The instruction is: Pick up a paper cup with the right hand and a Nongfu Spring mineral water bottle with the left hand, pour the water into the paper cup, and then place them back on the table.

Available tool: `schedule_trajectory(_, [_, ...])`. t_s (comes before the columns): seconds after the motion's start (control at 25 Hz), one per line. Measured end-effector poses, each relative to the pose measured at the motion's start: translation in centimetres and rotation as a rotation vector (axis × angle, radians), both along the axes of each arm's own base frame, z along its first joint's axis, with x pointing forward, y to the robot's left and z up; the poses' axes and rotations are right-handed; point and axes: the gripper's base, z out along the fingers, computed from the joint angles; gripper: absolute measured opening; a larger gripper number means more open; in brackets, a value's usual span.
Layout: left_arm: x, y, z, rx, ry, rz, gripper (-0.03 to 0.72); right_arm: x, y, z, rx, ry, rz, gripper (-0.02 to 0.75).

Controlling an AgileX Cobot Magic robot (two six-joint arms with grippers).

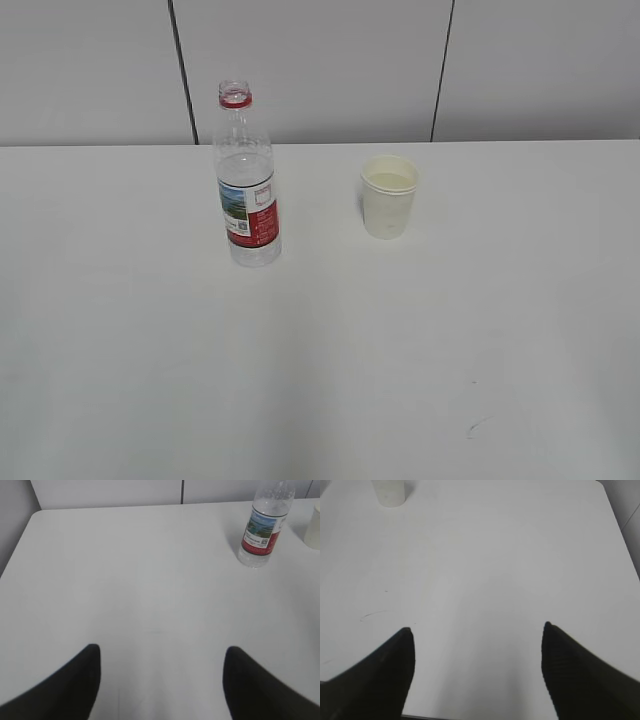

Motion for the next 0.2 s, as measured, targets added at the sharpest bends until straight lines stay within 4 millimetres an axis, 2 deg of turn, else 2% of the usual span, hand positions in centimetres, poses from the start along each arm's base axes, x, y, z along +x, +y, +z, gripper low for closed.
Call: schedule_trajectory(0.2, [0.00,0.00,0.00,0.000,0.000,0.000,0.456,0.00,0.00,0.00,0.000,0.000,0.000,0.582])
